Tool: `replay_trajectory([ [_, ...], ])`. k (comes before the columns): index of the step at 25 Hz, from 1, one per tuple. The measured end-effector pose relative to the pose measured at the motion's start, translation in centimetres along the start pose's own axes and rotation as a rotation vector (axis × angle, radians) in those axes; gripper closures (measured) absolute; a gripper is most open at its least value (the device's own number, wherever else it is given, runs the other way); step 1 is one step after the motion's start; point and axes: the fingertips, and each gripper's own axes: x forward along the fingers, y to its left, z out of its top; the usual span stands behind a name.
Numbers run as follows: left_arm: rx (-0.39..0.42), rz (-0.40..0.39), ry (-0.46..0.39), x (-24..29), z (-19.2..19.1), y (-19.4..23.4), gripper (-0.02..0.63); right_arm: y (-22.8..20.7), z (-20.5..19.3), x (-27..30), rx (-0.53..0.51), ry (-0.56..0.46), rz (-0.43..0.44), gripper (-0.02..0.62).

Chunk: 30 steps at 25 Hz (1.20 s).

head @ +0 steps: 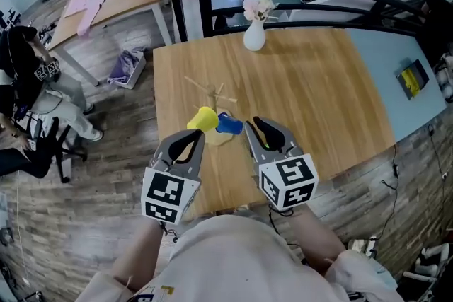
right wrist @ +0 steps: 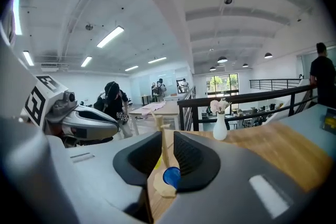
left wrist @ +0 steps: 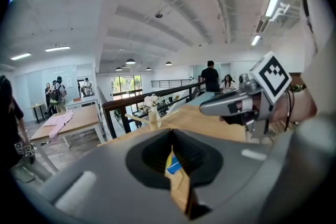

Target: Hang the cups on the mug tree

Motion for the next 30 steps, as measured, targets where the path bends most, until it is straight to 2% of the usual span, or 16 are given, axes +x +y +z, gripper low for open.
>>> replay_trajectory([
  [3,0.016,-0.011,-0.018,-0.8,1.1,-0.5,0.603,0.9,1.5,-1.8,-0.002,-0.042,0.004,0.554],
  [10,0.035,-0.025,-0.069,-2.8,2.9,-1.2,0.603,2.7,3.3,-5.1,0.015,-0.098,0.008,0.563],
  [18,-0.002,-0.058,-0.113,-5.5,2.2,-2.8,0.603,4.6,4.1,-8.7,0.083,-0.189,0.055,0.595],
  [24,0.004,-0.074,-0.113,-6.2,1.6,-4.2,0.603,5.2,3.3,-10.8,0.104,-0.187,0.048,0.595],
  [30,0.009,-0.083,-0.111,-6.1,1.5,-4.1,0.603,5.6,2.4,-10.0,0.095,-0.153,0.048,0.595],
])
